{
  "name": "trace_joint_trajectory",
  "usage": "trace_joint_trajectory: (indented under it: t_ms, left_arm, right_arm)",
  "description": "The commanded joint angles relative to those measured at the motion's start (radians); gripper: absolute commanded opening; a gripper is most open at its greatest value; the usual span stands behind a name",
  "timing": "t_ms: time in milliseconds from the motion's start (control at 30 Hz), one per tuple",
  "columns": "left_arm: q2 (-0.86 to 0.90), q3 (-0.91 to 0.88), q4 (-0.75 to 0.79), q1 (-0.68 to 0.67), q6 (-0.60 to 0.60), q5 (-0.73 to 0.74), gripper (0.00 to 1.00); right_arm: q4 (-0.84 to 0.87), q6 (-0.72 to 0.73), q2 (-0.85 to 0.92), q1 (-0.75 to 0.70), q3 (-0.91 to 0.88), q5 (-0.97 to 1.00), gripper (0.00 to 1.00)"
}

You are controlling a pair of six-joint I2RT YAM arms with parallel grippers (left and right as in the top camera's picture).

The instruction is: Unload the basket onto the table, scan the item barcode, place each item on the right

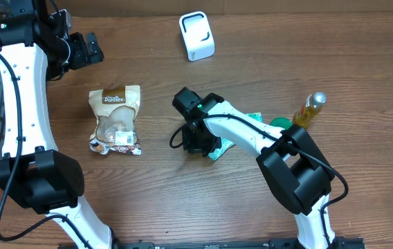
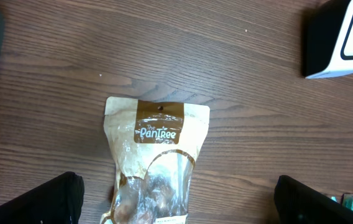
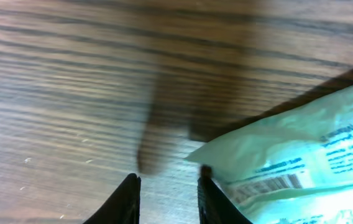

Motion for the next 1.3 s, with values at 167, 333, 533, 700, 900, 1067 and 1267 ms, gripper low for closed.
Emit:
trace_joint_trajectory:
  t_ms: [167, 333, 533, 700, 900, 1067, 1267]
  left_arm:
    - [-0.01, 0.005, -0.001, -0.001, 0.003, -0.006, 1.0]
    - [-0.01, 0.005, -0.001, -0.001, 0.003, -0.006, 0.99]
    - [-0.01, 0.005, 0.013, -0.002, 0.003, -0.003, 0.99]
    - [-0.01, 0.005, 0.012, -0.002, 0.003, -0.004, 1.0]
    - [-0.01, 0.002, -0.063, -0.002, 0.004, -0.006, 0.8]
    - [-0.01, -0.095, -0.11, -0.008, 0.003, -0.018, 0.43]
    - [-0.01, -0.336, -0.035, -0.015, -0.008, -0.063, 0.34]
  right_arm:
    - [0.125, -0.058, -0.014, -0.005, 0.078, 0.009, 0.4]
    - [0.159, -0.066, -0.012, -0.005, 0.073, 0.1, 0.45]
    - [0.177, -0.066, -0.012, -0.005, 0.072, 0.099, 0.47]
    - [0.197, -0.066, -0.012, -0.005, 0.053, 0.099, 0.51]
    - [0.216, -0.066, -0.012, -0.005, 0.047, 0.103, 0.52]
    - [0.218, -0.066, -0.012, -0.005, 0.047, 0.102, 0.52]
    - [0.215, -0.071, -0.012, -0.005, 0.047, 0.103, 0.54]
